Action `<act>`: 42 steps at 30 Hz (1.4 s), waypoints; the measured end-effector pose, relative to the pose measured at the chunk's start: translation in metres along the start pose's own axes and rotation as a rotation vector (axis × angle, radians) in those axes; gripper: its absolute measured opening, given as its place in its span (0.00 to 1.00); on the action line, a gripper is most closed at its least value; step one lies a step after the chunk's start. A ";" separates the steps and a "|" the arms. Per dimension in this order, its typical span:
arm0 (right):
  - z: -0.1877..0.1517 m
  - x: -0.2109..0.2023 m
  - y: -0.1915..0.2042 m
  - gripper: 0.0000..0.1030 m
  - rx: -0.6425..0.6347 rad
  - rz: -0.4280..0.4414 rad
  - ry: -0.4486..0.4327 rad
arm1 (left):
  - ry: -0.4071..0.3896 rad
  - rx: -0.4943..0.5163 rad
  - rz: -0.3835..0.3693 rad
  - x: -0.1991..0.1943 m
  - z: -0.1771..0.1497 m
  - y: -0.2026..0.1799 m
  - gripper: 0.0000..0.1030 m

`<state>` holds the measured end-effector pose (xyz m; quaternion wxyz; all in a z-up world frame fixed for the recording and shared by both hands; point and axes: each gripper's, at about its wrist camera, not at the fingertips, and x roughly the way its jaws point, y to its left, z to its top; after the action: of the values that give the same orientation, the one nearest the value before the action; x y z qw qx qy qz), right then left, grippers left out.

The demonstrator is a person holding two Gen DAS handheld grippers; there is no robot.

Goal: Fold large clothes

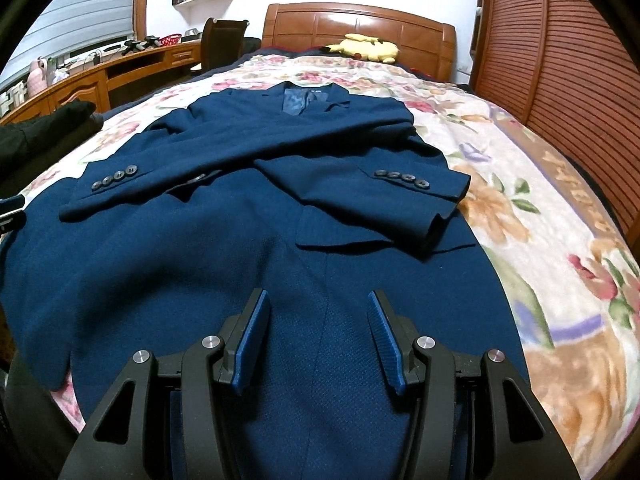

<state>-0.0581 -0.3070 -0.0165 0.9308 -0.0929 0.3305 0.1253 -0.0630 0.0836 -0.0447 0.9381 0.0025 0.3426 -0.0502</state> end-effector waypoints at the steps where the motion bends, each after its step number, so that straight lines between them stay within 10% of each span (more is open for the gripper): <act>1: 0.000 0.000 0.000 0.52 0.000 0.000 0.000 | 0.001 -0.002 -0.001 0.001 -0.001 0.000 0.73; 42: -0.030 -0.063 -0.067 0.55 0.037 -0.105 0.085 | 0.005 0.020 -0.124 -0.029 -0.040 -0.006 0.57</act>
<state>-0.1031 -0.3892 0.0064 0.9228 -0.0983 0.3667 0.0660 -0.1111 0.0820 -0.0565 0.9323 -0.0094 0.3437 -0.1118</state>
